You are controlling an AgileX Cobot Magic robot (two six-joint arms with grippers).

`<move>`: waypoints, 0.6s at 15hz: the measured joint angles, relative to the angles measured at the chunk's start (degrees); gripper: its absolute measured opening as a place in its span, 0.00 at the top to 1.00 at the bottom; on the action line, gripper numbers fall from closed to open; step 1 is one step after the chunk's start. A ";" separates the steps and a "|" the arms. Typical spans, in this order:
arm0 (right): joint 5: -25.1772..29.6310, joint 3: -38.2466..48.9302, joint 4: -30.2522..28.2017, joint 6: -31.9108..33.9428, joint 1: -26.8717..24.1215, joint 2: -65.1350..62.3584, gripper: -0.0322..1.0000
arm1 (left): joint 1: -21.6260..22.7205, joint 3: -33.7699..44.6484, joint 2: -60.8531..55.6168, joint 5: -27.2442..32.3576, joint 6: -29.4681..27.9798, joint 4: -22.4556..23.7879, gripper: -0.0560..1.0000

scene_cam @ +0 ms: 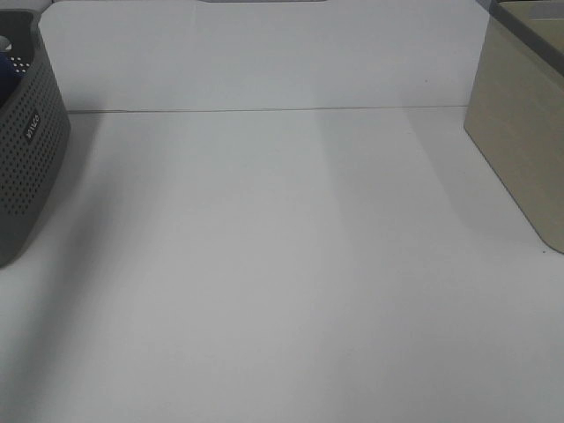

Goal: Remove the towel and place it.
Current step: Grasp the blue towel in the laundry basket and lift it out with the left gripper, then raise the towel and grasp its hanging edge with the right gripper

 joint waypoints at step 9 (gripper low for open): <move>-12.20 -0.57 39.08 -37.01 0.00 18.11 0.23 | -13.52 0.00 -3.09 -10.66 0.00 3.09 0.95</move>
